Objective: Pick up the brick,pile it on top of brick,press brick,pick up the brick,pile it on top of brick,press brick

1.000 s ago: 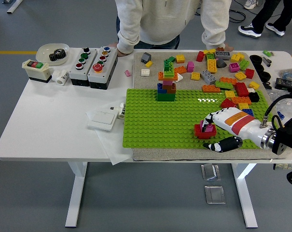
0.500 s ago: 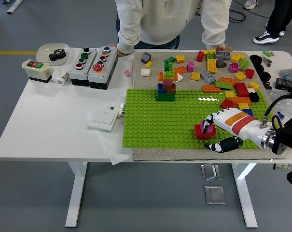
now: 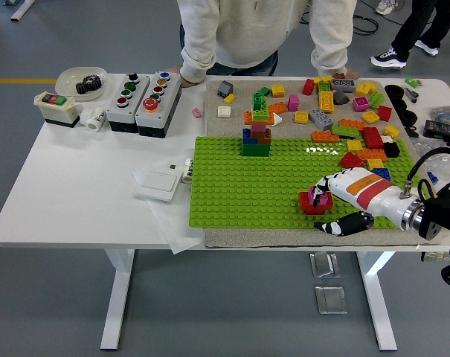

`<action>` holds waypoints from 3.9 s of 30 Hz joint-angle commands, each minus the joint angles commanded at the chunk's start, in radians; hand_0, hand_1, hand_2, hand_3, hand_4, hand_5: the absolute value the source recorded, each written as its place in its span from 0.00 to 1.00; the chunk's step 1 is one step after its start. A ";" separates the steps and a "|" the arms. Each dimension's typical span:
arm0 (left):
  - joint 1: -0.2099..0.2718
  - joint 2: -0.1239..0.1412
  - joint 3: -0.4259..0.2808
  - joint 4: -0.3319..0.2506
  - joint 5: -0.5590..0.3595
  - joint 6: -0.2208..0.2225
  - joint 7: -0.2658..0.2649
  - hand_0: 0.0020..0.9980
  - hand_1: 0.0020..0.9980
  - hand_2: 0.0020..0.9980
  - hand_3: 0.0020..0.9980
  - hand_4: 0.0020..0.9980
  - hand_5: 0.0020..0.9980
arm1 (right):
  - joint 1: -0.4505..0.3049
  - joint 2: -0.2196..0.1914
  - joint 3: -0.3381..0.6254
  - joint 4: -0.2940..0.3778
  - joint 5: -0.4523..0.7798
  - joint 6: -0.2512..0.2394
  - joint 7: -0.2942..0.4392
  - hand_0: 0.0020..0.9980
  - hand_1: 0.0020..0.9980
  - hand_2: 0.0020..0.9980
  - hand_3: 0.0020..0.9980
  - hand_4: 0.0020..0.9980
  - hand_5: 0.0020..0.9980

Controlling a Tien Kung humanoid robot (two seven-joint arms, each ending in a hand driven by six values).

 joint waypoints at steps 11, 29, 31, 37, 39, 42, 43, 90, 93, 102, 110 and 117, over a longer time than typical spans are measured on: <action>0.004 0.000 -0.001 0.000 0.006 -0.001 0.001 0.78 0.71 0.68 0.57 0.59 0.61 | -0.002 -0.001 0.006 0.008 -0.005 0.002 -0.002 0.68 0.66 0.69 0.56 0.78 0.42; 0.008 0.002 0.004 0.000 0.006 -0.005 0.001 0.78 0.72 0.67 0.56 0.59 0.61 | -0.013 -0.004 0.062 0.024 -0.009 -0.025 0.002 0.68 0.66 0.69 0.56 0.78 0.42; 0.007 0.002 0.008 0.000 0.002 -0.005 0.000 0.78 0.72 0.67 0.56 0.59 0.61 | -0.015 -0.003 0.069 0.020 -0.008 -0.028 0.003 0.68 0.66 0.69 0.56 0.78 0.42; 0.003 0.003 0.011 0.000 -0.008 -0.004 -0.001 0.78 0.71 0.67 0.56 0.59 0.61 | -0.016 0.009 0.113 -0.028 -0.005 -0.048 -0.024 0.69 0.66 0.69 0.56 0.78 0.42; 0.003 0.003 0.012 0.000 -0.009 -0.004 -0.002 0.78 0.71 0.67 0.57 0.59 0.61 | -0.014 0.014 0.125 -0.048 -0.008 -0.057 -0.043 0.71 0.67 0.72 0.60 0.80 0.42; 0.001 0.003 0.013 0.000 -0.012 -0.004 -0.001 0.78 0.71 0.67 0.57 0.59 0.61 | 0.001 0.032 0.143 -0.112 -0.011 -0.099 -0.078 0.71 0.67 0.72 0.60 0.80 0.42; 0.001 0.003 0.013 0.000 -0.013 -0.004 -0.001 0.78 0.71 0.67 0.57 0.59 0.61 | 0.003 0.034 0.145 -0.121 -0.012 -0.103 -0.082 0.71 0.67 0.72 0.60 0.80 0.42; -0.006 0.002 0.066 0.000 -0.066 -0.006 -0.006 0.78 0.72 0.67 0.56 0.59 0.61 | 0.184 0.188 0.003 -0.708 -0.053 -0.137 -0.045 0.71 0.65 0.70 0.59 0.87 0.43; -0.005 0.002 0.068 0.000 -0.067 -0.006 -0.006 0.78 0.72 0.67 0.56 0.59 0.61 | 0.185 0.194 0.003 -0.720 -0.047 -0.138 -0.043 0.70 0.65 0.69 0.59 0.86 0.43; -0.004 0.002 0.070 0.000 -0.066 -0.006 -0.005 0.78 0.72 0.67 0.56 0.59 0.61 | 0.187 0.202 0.000 -0.733 -0.046 -0.138 -0.041 0.70 0.65 0.69 0.59 0.86 0.43; -0.005 0.002 0.072 0.000 -0.065 -0.006 -0.005 0.78 0.72 0.67 0.56 0.59 0.61 | 0.193 0.209 -0.002 -0.754 -0.049 -0.151 -0.033 0.69 0.65 0.67 0.57 0.84 0.43; -0.005 0.002 0.075 0.000 -0.066 -0.007 -0.005 0.78 0.72 0.67 0.56 0.59 0.61 | 0.191 0.212 -0.001 -0.766 -0.056 -0.165 -0.027 0.63 0.58 0.59 0.52 0.78 0.46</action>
